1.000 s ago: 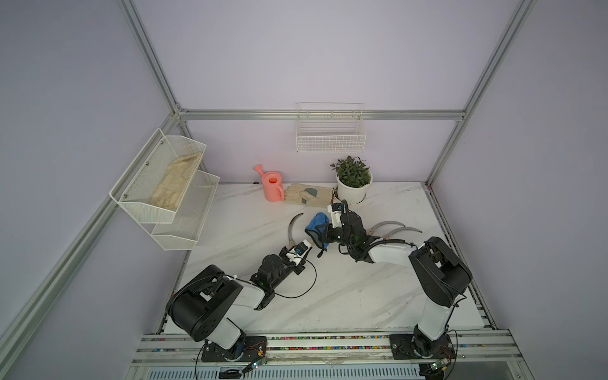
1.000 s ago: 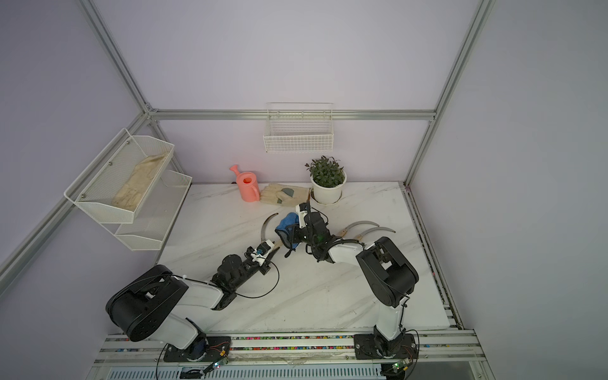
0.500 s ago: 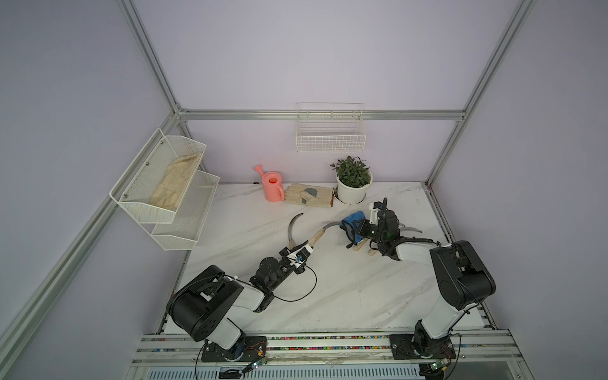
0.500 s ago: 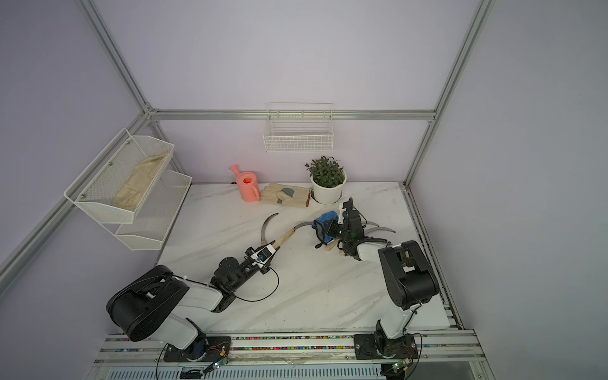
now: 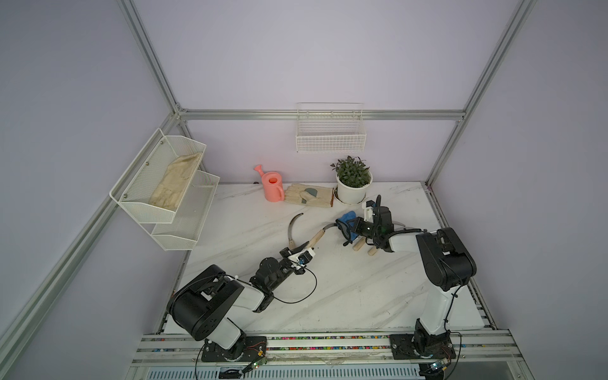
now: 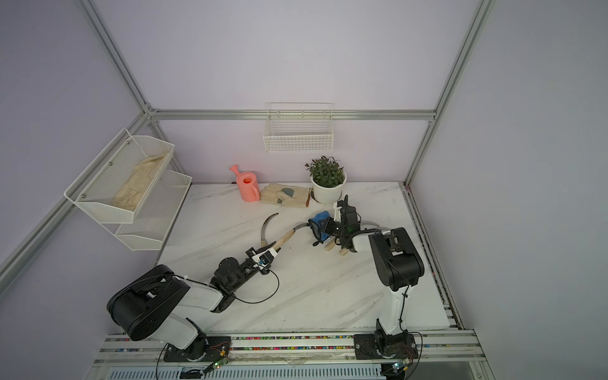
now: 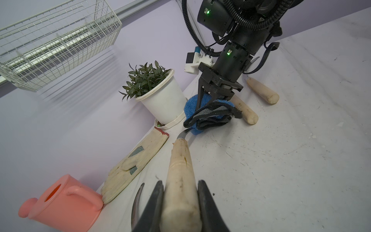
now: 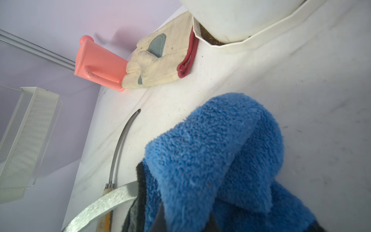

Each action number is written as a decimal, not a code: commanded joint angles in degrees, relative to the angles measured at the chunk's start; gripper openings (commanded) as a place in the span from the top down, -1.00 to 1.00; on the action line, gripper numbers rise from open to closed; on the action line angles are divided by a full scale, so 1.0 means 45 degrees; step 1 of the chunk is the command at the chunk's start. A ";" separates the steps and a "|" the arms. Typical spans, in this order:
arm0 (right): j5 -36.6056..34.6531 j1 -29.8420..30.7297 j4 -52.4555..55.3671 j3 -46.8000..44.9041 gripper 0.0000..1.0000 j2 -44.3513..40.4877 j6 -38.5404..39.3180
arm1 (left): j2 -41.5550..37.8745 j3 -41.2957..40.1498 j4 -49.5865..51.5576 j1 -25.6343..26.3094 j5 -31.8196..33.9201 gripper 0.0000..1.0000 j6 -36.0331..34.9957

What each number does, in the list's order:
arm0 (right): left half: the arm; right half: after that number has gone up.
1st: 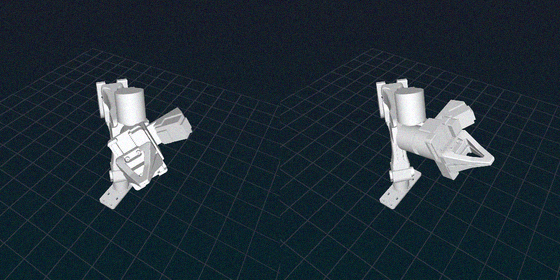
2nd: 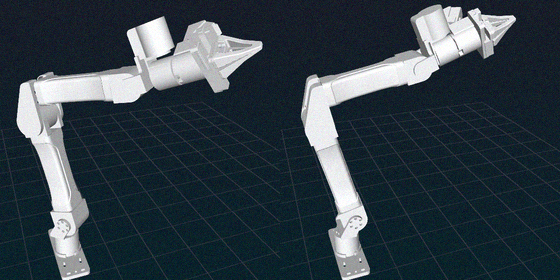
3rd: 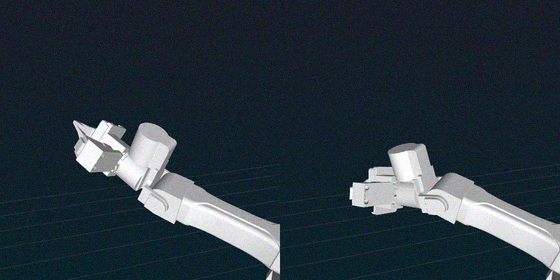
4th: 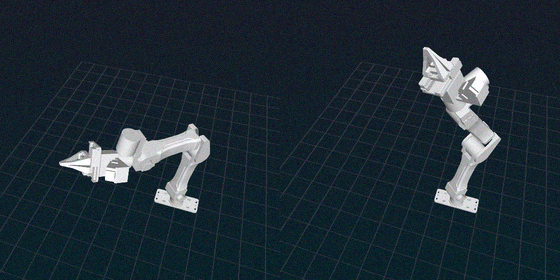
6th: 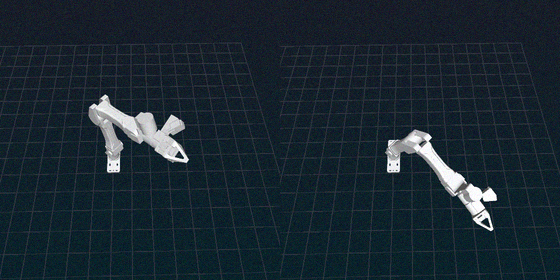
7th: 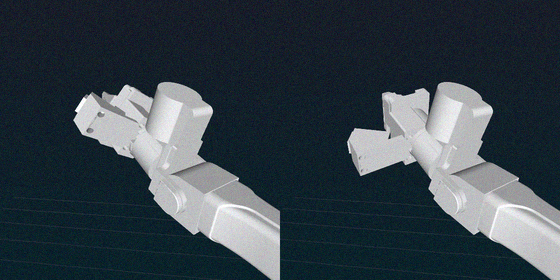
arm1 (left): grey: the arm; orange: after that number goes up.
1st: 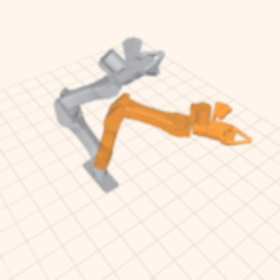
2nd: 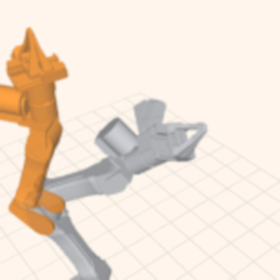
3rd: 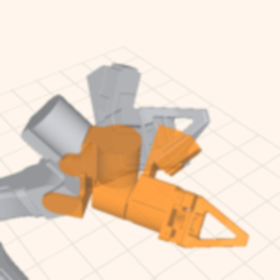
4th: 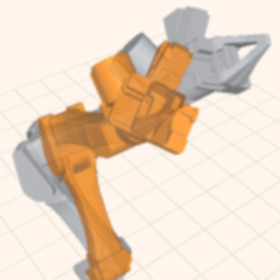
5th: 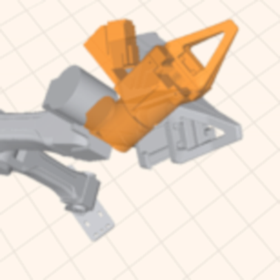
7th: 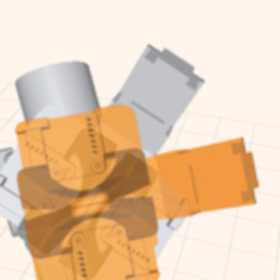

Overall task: Wipe small sickles with rags
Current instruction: Wipe the small sickle.

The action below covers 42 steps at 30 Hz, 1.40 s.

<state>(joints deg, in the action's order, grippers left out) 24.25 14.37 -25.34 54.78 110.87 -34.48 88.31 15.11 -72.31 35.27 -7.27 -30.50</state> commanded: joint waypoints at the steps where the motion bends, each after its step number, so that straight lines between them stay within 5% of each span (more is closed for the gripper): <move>1: 0.0904 0.0550 -0.0306 0.0592 1.00 0.0456 -0.0092 | 0.0158 -0.0195 -0.0981 0.0073 -0.0532 1.00 -0.0266; 16: 0.1659 0.3524 0.0048 0.0723 1.00 -0.1198 0.0421 | 0.0319 -0.0165 -0.1118 0.0068 -0.0337 1.00 -0.0284; 23: -0.0047 0.3102 0.0978 0.1080 1.00 -0.0318 0.0841 | 0.0250 -0.0242 -0.1174 0.0072 -0.0414 1.00 -0.0262; 32: -0.0652 0.0719 0.1647 0.1811 1.00 0.2245 0.0689 | 0.0229 -0.0292 -0.1309 0.0073 -0.0372 1.00 -0.0260; 42: -0.0878 0.1172 0.2064 0.1663 1.00 0.1371 0.0930 | 0.0480 -0.0259 -0.1563 0.0073 -0.0248 1.00 -0.0206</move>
<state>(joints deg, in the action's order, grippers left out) 22.24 17.91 -22.35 63.68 117.78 -31.64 90.13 15.07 -74.48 35.00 -4.93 -31.14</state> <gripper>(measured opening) 0.132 0.225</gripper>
